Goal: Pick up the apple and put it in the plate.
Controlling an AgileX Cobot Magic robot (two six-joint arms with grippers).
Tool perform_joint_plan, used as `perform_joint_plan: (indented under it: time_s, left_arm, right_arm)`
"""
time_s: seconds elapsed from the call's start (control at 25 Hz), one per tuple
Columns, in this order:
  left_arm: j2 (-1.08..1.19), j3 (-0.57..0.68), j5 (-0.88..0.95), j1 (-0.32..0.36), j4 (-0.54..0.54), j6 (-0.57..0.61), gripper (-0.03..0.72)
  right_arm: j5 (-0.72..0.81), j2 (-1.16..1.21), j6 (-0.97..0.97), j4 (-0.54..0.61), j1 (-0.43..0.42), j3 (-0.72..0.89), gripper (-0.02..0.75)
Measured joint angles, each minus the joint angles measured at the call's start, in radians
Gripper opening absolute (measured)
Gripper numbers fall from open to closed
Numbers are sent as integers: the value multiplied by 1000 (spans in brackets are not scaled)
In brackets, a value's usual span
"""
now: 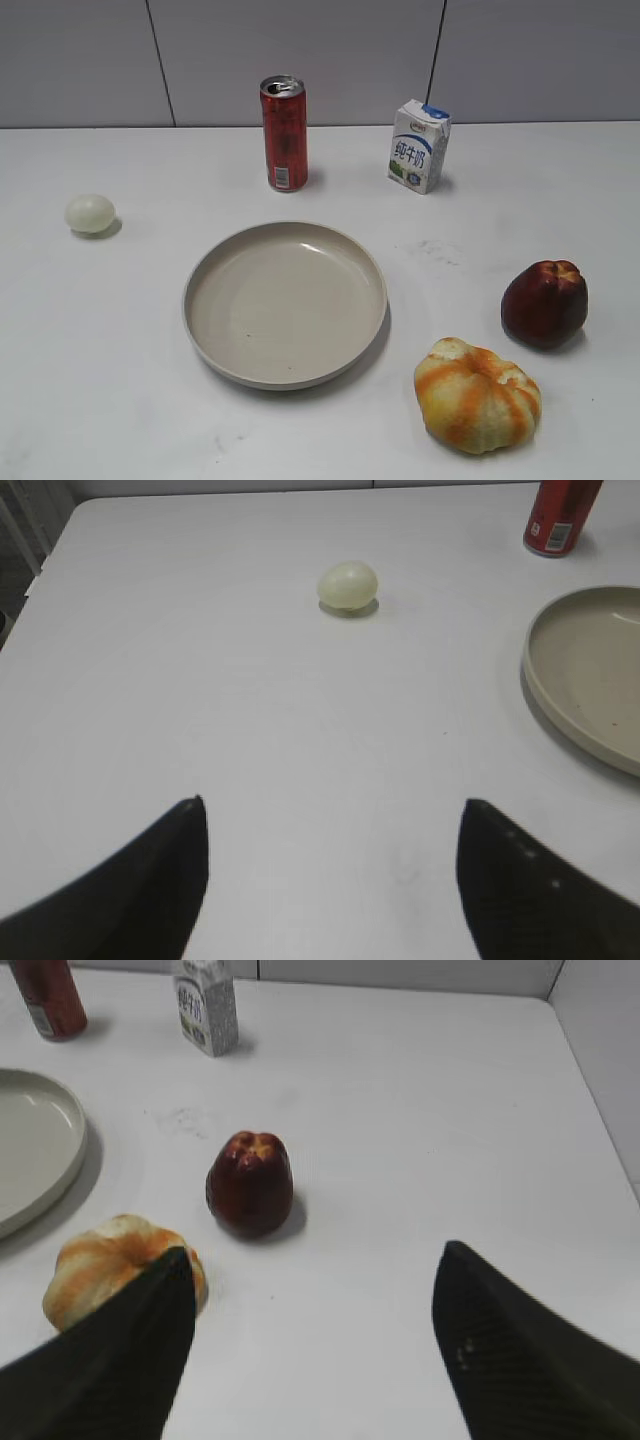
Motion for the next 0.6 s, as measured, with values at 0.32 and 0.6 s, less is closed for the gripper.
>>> perform_joint_plan:
  time_s: [0.32,0.6]
  left_arm:
    - [0,0,0,0,0,0,589]
    - [0,0,0,0,0,0,589]
  right_arm:
    - [-172,292,0,35,0,-28,553]
    - [-160,689,25,145,0,-183,553]
